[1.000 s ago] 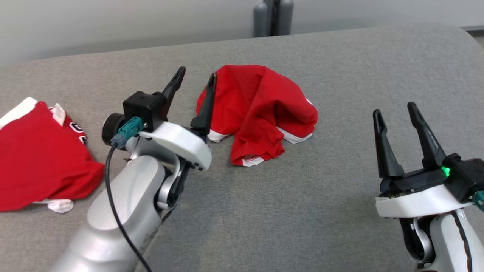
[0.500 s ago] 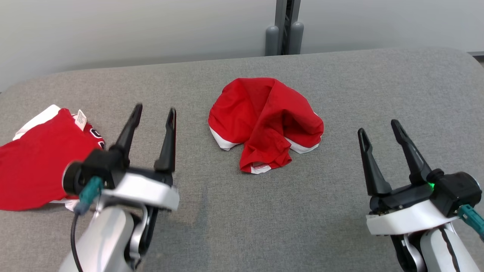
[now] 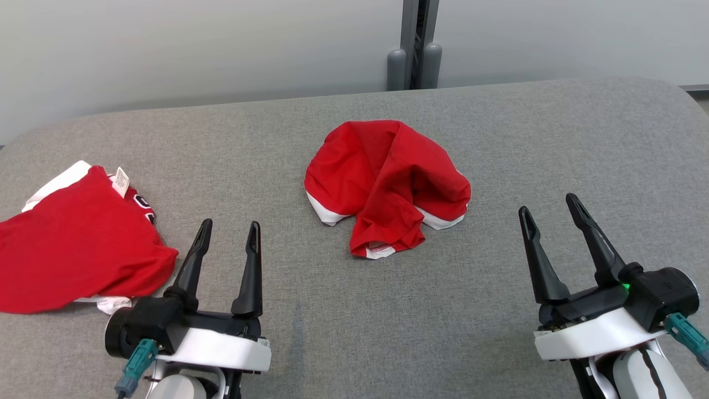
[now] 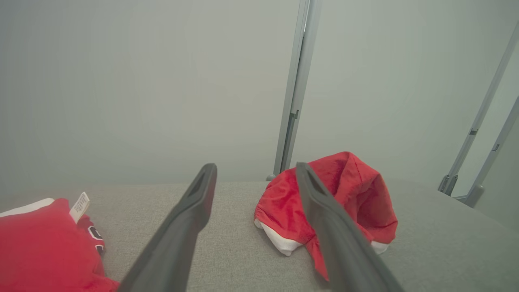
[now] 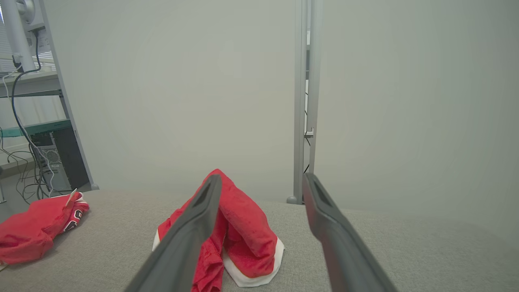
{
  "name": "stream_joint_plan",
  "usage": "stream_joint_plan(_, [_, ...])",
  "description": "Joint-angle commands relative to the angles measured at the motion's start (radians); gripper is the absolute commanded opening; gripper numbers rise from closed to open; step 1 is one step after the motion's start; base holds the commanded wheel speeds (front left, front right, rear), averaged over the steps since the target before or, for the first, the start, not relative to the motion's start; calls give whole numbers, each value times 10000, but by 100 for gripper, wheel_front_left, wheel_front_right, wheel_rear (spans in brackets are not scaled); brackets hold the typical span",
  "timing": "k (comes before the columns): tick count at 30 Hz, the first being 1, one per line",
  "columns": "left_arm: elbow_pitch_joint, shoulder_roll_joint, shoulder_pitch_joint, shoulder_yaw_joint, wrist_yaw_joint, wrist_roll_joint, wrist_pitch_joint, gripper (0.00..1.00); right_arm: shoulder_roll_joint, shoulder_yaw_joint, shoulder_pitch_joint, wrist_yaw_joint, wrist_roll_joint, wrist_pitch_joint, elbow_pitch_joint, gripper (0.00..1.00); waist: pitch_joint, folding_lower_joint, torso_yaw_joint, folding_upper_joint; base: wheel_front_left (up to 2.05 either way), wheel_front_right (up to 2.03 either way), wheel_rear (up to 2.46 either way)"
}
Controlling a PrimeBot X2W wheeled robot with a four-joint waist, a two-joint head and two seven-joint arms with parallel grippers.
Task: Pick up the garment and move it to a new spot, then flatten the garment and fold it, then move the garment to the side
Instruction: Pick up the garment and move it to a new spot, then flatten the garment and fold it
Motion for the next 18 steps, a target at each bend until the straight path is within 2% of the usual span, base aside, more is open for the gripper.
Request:
stream_joint_plan(1, [-43,-40,54,120,-121,155,-42,100,-62,-31,31,-1,41,-10,25,100,9,0,-2,0,0,0,0])
stream_joint_plan(9, [96,-222,119,466,-592,551,-43,100,-77,-51,-4,-1,22,-10,75,100,87,0,61,0,0,0,0])
stream_joint_plan(18, [-99,-224,-170,-122,-361,179,-44,100,-179,148,-277,-3,269,-9,493,100,495,0,567,0,0,0,0])
